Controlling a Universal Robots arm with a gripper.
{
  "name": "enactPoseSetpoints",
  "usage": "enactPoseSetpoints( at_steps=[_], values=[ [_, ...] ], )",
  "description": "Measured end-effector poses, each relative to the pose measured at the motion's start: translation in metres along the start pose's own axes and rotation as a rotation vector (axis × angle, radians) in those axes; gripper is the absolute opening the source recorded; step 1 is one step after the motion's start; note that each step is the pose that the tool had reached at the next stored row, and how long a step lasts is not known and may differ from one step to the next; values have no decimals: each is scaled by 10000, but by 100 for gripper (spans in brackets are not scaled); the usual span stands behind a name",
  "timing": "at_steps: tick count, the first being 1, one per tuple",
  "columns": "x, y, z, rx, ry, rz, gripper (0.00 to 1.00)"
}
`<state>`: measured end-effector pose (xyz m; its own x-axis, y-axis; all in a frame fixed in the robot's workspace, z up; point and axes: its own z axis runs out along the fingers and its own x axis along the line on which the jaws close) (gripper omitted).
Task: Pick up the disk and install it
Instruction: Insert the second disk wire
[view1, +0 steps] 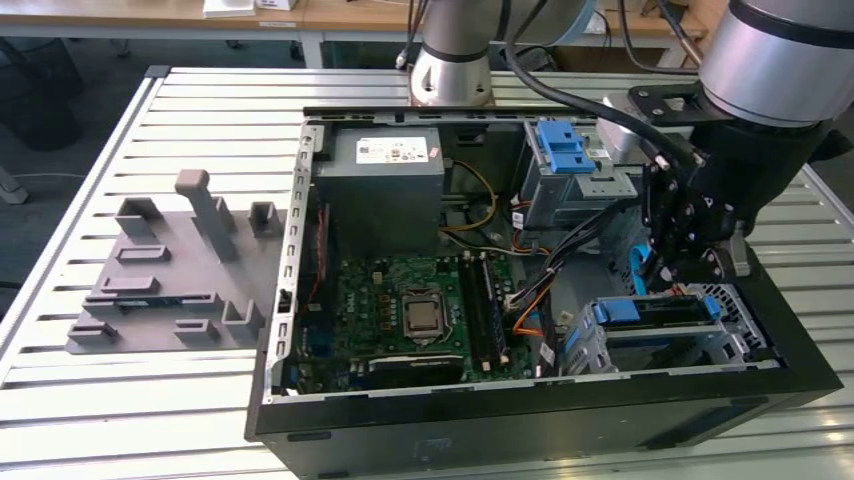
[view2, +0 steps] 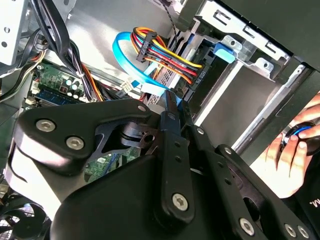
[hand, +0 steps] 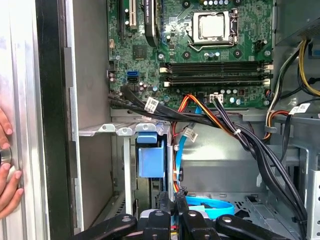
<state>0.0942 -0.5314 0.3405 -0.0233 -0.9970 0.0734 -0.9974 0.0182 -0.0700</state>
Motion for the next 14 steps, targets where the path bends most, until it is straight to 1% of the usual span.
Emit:
enactPoseSetpoints(
  at_steps=[5,6,10,14],
  values=[
    [1,0,0,4,0,1,16],
    [2,3,-1,20,-3,3,16],
    [19,18,4,135,-45,12,16],
    [51,21,23,162,-65,14,16]
  ],
)
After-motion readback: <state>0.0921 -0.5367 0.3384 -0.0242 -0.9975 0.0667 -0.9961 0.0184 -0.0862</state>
